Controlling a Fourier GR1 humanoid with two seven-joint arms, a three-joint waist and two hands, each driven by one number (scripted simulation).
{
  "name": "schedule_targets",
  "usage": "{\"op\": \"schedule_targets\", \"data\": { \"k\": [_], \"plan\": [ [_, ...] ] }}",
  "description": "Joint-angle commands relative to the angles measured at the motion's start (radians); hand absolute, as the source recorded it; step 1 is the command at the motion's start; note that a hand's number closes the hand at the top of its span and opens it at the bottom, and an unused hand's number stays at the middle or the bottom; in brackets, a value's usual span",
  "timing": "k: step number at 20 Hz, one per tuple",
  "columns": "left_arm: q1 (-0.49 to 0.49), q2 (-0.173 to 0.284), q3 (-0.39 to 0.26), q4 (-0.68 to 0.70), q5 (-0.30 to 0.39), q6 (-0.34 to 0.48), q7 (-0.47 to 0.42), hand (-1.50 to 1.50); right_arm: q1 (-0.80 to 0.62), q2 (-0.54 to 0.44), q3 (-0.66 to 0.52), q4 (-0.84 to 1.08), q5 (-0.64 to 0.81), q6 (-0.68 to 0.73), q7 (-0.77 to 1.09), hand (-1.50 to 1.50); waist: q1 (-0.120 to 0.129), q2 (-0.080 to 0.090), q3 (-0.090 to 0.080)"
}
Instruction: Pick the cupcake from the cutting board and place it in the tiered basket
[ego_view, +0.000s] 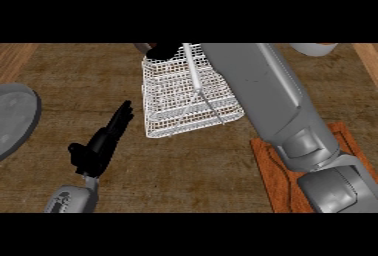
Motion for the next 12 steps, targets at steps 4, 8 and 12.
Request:
{"op": "schedule_targets", "data": {
  "k": [4, 8, 12],
  "plan": [
    [-0.033, -0.032, -0.003, 0.044, -0.03, 0.016, -0.015, 0.0, -0.074, 0.031, -0.024, 0.129, -0.128, -0.029, -0.006, 1.5, 0.001, 0.002, 0.0],
    [-0.028, -0.004, 0.021, 0.072, -0.007, -0.026, -0.028, 0.0, -0.059, 0.031, -0.03, 0.155, -0.26, 0.007, 0.118, 1.5, 0.0, -0.002, 0.0],
    [0.003, -0.025, 0.002, 0.054, -0.022, -0.014, -0.049, 0.0, -0.1, 0.031, -0.101, 0.215, -0.362, 0.033, 0.245, -1.5, 0.002, -0.004, 0.0]
  ]
}}
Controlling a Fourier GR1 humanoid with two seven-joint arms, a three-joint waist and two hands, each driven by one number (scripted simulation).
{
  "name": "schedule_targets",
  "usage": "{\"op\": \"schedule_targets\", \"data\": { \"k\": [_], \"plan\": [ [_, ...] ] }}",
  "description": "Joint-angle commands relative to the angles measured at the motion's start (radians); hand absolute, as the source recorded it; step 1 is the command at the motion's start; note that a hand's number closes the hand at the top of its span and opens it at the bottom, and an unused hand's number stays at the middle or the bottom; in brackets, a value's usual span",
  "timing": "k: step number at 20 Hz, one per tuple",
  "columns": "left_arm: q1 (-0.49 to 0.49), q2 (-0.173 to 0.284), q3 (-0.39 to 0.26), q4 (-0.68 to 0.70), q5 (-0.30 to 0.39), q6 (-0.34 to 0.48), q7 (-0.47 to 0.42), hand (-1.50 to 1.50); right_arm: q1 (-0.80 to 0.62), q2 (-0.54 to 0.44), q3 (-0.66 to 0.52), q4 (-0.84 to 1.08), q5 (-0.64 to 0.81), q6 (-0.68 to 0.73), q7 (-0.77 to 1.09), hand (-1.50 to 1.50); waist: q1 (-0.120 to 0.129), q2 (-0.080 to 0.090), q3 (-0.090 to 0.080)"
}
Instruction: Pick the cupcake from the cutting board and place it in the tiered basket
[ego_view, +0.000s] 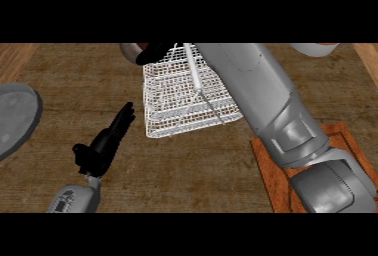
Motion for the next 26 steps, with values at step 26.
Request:
{"op": "schedule_targets", "data": {
  "k": [26],
  "plan": [
    [0.03, 0.007, 0.033, -0.034, -0.005, -0.017, 0.0, 0.0, 0.231, -0.517, -0.288, -0.074, -0.205, -0.228, -0.254, -1.5, -0.024, 0.002, 0.002]
  ]
}}
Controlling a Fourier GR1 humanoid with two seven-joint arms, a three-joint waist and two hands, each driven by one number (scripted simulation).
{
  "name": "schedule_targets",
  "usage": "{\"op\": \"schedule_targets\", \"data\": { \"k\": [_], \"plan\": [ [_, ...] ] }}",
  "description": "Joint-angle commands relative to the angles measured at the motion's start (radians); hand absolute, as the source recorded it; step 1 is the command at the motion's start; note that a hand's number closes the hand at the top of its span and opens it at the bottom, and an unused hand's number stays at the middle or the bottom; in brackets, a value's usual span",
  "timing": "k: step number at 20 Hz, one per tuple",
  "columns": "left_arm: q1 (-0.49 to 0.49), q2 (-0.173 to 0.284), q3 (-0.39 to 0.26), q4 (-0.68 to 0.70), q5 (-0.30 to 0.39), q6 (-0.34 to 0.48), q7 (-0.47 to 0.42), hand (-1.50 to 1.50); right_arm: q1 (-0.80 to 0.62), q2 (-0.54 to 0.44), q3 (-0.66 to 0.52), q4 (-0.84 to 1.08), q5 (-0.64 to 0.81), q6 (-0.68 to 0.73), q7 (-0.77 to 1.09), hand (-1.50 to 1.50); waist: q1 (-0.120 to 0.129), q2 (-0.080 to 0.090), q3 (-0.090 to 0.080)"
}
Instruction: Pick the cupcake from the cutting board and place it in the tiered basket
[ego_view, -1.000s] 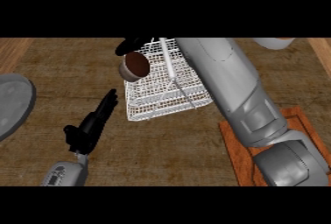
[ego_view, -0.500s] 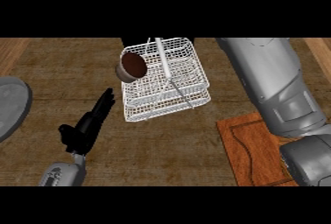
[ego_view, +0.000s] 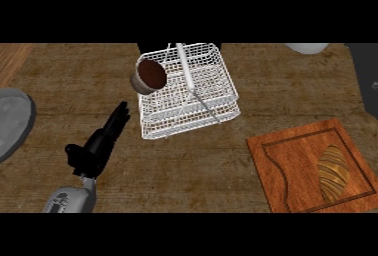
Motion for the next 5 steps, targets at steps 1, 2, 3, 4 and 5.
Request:
{"op": "schedule_targets", "data": {
  "k": [1, 2, 3, 4, 5],
  "plan": [
    [0.038, 0.01, -0.005, -0.034, -0.012, 0.001, 0.0, 0.0, 0.11, -0.141, -0.074, 0.0, -0.063, 0.133, -0.083, -1.5, 0.001, -0.001, 0.001],
    [-0.024, -0.017, 0.01, -0.001, -0.001, 0.019, 0.03, 0.0, 0.114, -0.158, -0.078, 0.002, -0.072, 0.168, -0.082, -1.5, -0.004, 0.0, 0.0],
    [0.008, -0.018, -0.008, 0.005, -0.005, 0.0, -0.008, 0.0, 0.133, -0.234, -0.095, 0.029, -0.081, 0.242, -0.092, -1.5, -0.003, 0.003, 0.001],
    [-0.003, -0.004, 0.003, 0.005, -0.012, 0.003, -0.001, 0.0, 0.142, -0.271, -0.1, 0.044, -0.09, 0.305, -0.094, -1.5, 0.0, 0.003, 0.001],
    [-0.002, -0.024, -0.009, 0.02, -0.015, -0.001, -0.023, 0.0, 0.161, -0.243, -0.092, 0.077, -0.071, 0.286, -0.174, -1.5, 0.011, 0.006, 0.0]
  ]
}}
